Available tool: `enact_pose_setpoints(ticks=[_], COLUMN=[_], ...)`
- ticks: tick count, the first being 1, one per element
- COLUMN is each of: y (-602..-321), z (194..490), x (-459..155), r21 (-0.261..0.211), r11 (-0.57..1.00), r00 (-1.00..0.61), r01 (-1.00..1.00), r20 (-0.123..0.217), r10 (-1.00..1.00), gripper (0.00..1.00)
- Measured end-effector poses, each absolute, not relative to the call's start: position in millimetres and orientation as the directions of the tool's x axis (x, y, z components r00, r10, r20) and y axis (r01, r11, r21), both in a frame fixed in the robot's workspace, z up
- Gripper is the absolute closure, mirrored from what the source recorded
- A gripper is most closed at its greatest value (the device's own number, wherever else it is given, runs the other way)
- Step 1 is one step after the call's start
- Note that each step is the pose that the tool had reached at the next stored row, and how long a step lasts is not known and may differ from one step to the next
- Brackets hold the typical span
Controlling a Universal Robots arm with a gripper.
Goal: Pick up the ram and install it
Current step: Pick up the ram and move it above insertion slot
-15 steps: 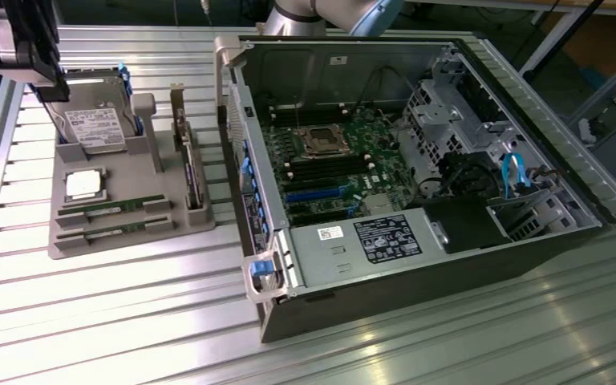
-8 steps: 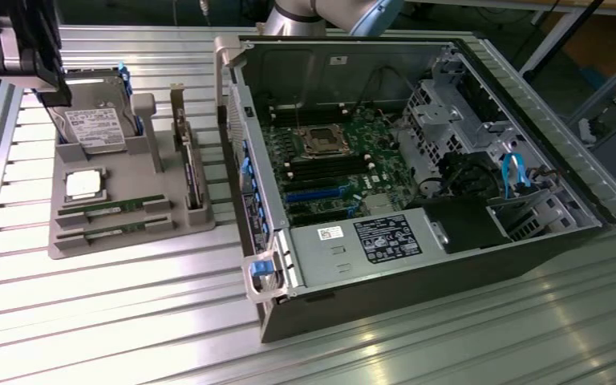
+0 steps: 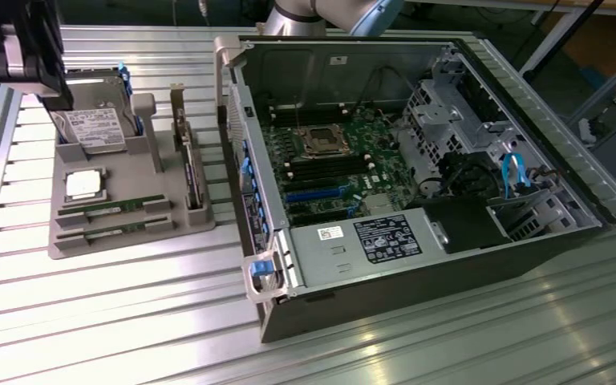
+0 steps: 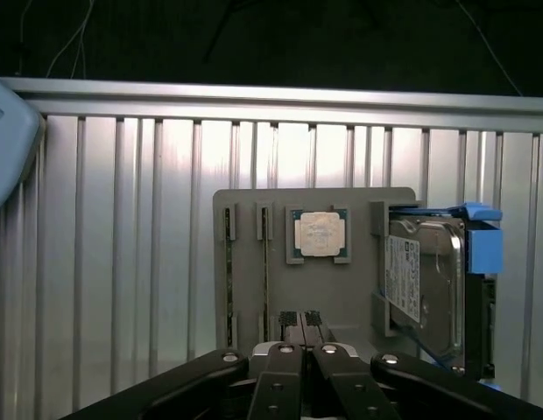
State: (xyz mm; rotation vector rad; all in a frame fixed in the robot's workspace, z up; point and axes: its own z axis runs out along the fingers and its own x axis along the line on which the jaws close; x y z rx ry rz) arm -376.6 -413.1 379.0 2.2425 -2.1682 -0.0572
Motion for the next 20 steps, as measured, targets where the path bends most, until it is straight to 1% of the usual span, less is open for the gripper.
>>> enact_pose_setpoints(ticks=[20], y=[-413.1], z=[366.9], x=[-376.6], r21=[0.041], r11=[-0.034], r00=[0.033], r01=[-0.999], r20=[-0.011], r10=[-0.999], gripper=[0.90])
